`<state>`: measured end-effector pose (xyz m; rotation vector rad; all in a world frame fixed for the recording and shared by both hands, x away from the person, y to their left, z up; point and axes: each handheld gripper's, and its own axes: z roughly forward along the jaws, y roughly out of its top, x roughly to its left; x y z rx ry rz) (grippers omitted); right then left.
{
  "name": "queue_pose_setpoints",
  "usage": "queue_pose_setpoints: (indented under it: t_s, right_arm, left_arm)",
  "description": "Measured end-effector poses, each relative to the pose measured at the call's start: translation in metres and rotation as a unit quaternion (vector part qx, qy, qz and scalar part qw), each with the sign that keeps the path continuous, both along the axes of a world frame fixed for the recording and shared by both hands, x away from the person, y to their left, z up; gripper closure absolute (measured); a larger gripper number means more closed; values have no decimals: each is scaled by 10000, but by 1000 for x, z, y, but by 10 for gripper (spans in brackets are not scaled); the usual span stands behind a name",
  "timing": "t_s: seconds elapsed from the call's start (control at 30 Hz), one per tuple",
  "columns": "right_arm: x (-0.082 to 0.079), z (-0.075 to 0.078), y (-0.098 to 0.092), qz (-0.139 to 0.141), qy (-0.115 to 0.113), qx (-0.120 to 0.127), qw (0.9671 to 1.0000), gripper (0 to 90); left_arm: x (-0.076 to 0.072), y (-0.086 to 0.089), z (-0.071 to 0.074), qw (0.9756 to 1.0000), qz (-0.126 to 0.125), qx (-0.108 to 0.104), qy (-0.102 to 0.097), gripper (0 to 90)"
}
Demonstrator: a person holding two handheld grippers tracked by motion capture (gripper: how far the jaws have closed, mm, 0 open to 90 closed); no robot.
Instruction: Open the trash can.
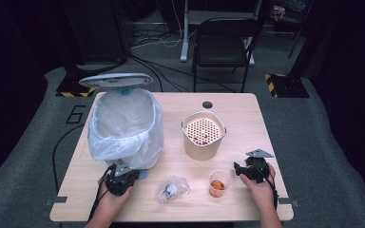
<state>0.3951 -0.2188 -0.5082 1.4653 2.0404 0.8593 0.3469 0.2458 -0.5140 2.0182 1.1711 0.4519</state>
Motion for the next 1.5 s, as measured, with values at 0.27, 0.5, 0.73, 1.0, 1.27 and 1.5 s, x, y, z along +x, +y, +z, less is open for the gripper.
queue_pose_setpoints:
  t_s: [0.27,0.5,0.73,1.0,1.27,1.5]
  right_arm:
    - [-12,20,4,233,17,109,9997,287]
    - [-23,41,14,463,-33,237,9986,354]
    - [-33,60,29,804,-194,244,9963,382]
    - [-50,78,56,1228,-409,381,9909,387]
    - [-59,86,84,1595,-466,358,9854,344]
    - [-65,88,105,1862,-427,347,9810,323]
  left_arm:
    - [0,0,0,10000,-11,4,-18,898]
    - [-2,-3,0,9999,28,90,-82,898]
    - [-1,-1,1,9991,-261,285,-147,900]
    - [-1,1,0,9993,-269,203,-165,900]
    - [-1,1,0,9991,-304,224,-190,900]
    - [-2,0,0,9993,-237,225,-155,900]
